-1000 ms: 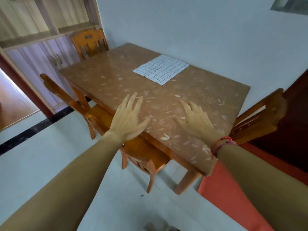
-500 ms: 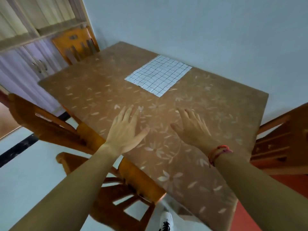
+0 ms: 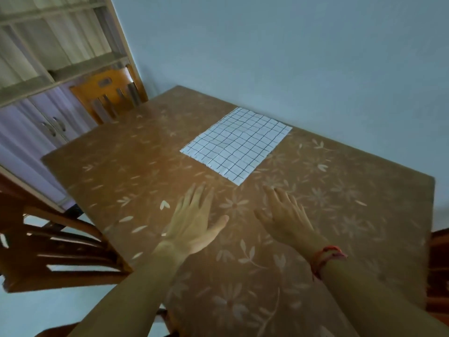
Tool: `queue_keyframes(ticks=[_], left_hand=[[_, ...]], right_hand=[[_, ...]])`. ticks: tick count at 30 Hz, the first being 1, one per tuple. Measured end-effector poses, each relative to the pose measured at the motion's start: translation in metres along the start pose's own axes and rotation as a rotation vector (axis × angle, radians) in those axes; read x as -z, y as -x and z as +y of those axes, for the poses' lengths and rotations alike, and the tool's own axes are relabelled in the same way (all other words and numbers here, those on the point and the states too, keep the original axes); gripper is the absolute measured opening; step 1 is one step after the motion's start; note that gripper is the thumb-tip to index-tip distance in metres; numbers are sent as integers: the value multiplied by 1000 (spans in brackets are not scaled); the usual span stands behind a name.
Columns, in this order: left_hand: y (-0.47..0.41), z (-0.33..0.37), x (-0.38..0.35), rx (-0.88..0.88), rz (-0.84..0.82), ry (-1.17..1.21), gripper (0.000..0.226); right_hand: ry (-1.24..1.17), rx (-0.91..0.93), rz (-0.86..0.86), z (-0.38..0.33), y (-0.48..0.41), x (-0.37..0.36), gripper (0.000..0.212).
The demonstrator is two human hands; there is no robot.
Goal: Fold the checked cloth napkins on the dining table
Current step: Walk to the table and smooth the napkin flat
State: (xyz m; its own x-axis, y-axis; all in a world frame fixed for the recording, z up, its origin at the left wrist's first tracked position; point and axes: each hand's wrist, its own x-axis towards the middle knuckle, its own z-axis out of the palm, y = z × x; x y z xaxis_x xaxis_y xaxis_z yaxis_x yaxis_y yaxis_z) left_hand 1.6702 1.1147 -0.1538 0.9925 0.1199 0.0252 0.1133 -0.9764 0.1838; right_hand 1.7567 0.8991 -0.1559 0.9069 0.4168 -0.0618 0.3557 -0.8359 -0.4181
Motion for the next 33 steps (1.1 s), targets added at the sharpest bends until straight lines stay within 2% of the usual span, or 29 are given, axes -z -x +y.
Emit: queue_keyframes(ticks=[8, 13, 22, 27, 33], left_hand=[[-82, -36, -29, -36, -13, 1, 85], [-133, -55, -59, -10, -26, 35, 78], [-209, -70, -126, 0, -42, 56, 71], [-236, -71, -155, 40, -81, 36, 66], [-257, -72, -179, 29, -31, 25, 72]], right_hand=[[50, -23, 29, 7, -72, -20, 64], [101, -4, 31, 14, -120, -38, 58], [199, 15, -68, 30, -197, -88, 69], [215, 10, -65, 42, -221, -117, 69], [244, 20, -60, 55, -248, -142, 78]])
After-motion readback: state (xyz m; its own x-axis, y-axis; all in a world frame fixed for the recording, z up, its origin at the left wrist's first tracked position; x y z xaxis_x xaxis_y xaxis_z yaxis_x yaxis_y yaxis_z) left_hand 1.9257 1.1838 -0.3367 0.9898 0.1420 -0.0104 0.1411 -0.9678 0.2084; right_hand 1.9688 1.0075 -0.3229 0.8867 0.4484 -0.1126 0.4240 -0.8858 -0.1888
